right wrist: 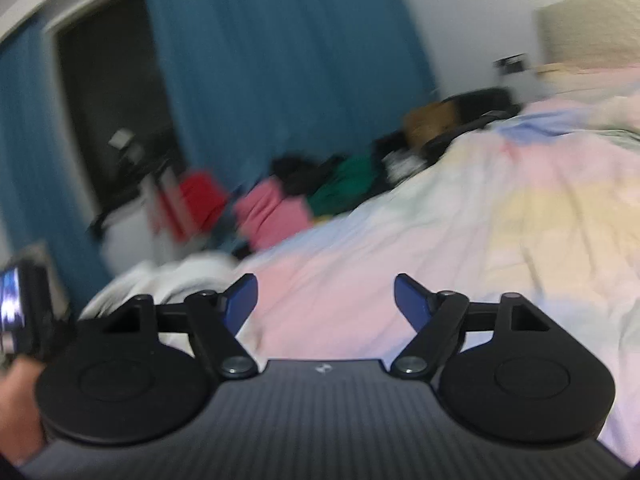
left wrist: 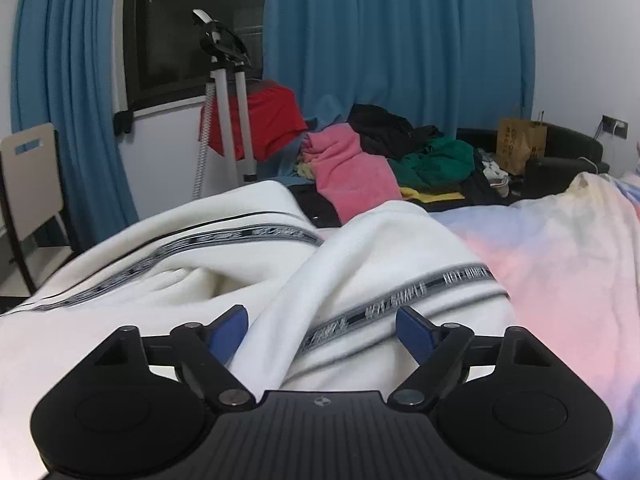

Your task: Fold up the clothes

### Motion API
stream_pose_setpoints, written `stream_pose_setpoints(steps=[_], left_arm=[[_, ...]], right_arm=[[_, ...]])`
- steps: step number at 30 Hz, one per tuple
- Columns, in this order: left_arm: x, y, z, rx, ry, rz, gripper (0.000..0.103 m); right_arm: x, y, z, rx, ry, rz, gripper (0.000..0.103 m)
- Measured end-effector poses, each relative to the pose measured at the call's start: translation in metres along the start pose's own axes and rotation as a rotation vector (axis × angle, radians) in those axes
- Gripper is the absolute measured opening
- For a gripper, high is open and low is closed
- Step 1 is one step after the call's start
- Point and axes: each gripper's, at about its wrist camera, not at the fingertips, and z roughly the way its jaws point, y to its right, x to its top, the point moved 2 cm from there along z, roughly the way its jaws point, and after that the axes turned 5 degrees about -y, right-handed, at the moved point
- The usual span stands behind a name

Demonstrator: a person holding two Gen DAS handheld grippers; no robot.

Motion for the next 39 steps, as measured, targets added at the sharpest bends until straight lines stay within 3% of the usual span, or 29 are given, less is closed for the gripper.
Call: stream_pose_setpoints(steps=[2, 4, 5, 7, 10, 12, 17, 21, 26, 33, 39], left_arm=[[0.004, -0.001, 0.015, -0.018, 0.000, 0.000, 0.064], [0.007, -0.001, 0.030, -0.036, 0.000, 0.001, 0.024], [0.007, -0.001, 0.029, -0.048, 0.005, 0.002, 0.013], [0.000, 0.000, 0.007, -0.083, 0.024, 0.004, 0.004], [-0.010, 0.003, -0.026, -0.134, 0.054, 0.008, 0.004], [-0.020, 0.007, -0.052, -0.161, 0.071, 0.024, 0.004], [-0.085, 0.026, -0.148, -0.167, 0.060, 0.133, 0.004], [-0.138, 0.006, -0.190, -0.166, -0.012, -0.009, 0.004], [-0.173, -0.022, -0.192, -0.185, -0.071, -0.234, 0.005], [-0.173, -0.036, -0.180, -0.223, -0.080, -0.302, 0.009], [-0.172, -0.048, -0.170, -0.265, -0.089, -0.359, 0.009]], right_arm=[[-0.002, 0.005, 0.009, -0.041, 0.028, 0.036, 0.078], [-0.007, 0.005, 0.017, -0.048, 0.043, 0.017, 0.078], [-0.010, 0.004, 0.023, -0.058, 0.031, 0.008, 0.078], [-0.015, 0.003, 0.036, -0.075, 0.006, -0.007, 0.078], [-0.019, 0.001, 0.041, -0.071, -0.030, 0.004, 0.077], [-0.016, 0.000, 0.031, -0.076, 0.012, 0.011, 0.077], [-0.013, -0.009, 0.009, -0.026, 0.071, -0.040, 0.077], [-0.016, -0.026, -0.008, 0.073, 0.040, -0.113, 0.077], [-0.030, -0.052, -0.029, 0.205, -0.053, -0.214, 0.069], [-0.036, -0.080, -0.046, 0.328, -0.191, -0.299, 0.068], [-0.006, -0.122, 0.005, 0.372, -0.301, -0.201, 0.068]])
